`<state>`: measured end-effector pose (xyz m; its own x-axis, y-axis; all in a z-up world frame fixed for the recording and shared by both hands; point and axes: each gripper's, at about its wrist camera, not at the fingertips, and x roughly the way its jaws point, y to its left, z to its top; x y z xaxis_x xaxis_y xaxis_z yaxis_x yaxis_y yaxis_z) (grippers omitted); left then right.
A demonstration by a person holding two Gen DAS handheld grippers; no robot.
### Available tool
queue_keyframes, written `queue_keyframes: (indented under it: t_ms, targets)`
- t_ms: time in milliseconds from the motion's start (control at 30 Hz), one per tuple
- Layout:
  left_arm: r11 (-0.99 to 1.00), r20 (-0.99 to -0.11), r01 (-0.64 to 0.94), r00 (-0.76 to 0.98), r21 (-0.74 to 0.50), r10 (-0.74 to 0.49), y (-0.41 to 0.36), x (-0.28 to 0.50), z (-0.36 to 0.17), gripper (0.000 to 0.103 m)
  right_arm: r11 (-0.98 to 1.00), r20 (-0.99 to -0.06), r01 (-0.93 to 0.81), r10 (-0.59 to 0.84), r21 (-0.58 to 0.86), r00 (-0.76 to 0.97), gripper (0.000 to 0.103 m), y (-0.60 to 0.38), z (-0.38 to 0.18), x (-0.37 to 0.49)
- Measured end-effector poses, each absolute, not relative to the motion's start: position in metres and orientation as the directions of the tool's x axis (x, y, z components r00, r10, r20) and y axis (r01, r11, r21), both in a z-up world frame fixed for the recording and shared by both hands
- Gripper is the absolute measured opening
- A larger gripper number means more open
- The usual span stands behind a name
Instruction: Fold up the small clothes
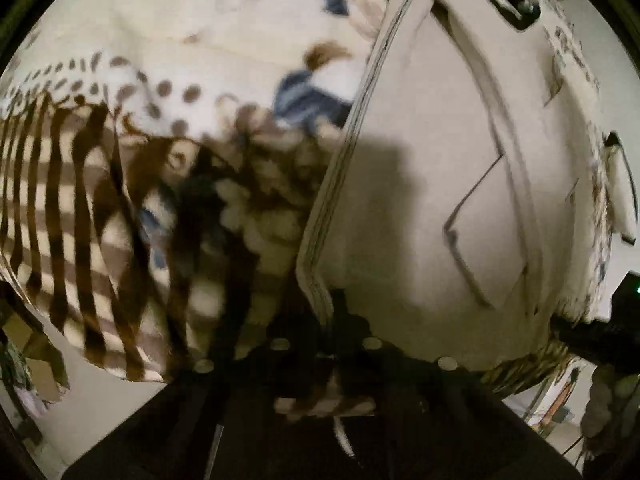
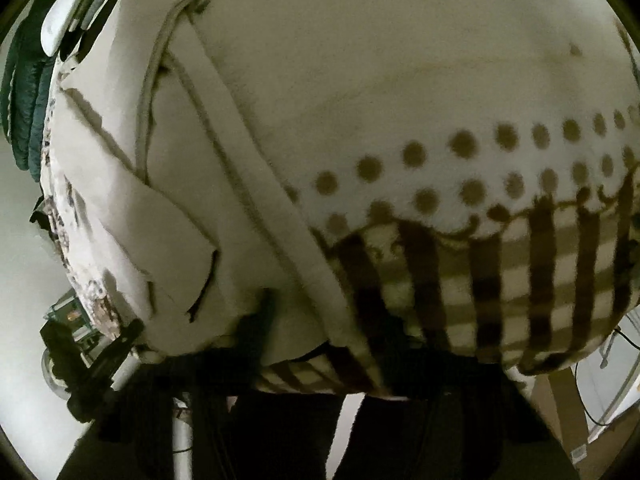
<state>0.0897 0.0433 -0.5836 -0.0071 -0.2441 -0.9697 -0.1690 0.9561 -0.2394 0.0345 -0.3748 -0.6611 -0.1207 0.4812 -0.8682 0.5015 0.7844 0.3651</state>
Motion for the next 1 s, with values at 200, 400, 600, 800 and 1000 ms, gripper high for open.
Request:
queue_keyframes:
  t_ms: [200,400,600,800,1000]
  targets:
    - [0.898,-0.934,-0.257,0.080,-0.356,-0.347,0.057,0.103,-0.532,0.003,0.759,-0.853,0.492,0.518,0.427,-0.059,0.004,-0.361,-0.622,0.058]
    - [0.856,-0.888,-0.246,0.195,-0.455,-0.416,0.063,0.184,-0.512,0.004,0.716,-0.834,0.488,0.549,0.500,0.048,0.004,-0.377,-0.587,0.121]
    - [0.779,-0.828,-0.285,0.244,-0.559,-0.504,0.066,0.283,-0.542,0.010,0.671,-0.838,0.523,0.512,0.526,0.187,0.011,-0.408,-0.584,0.205]
    - [0.769,-0.825,-0.327,0.354,-0.550,-0.440,0.090,0.288,-0.525,0.062,0.705,-0.874,0.523,0.441,0.479,0.206,0.055,-0.426,-0.578,0.204]
    - [0.875,-0.897,-0.249,0.271,-0.416,-0.350,0.066,0.298,-0.548,0.062,0.740,-0.880,0.486,0.444,0.465,0.166,0.055,-0.420,-0.600,0.209]
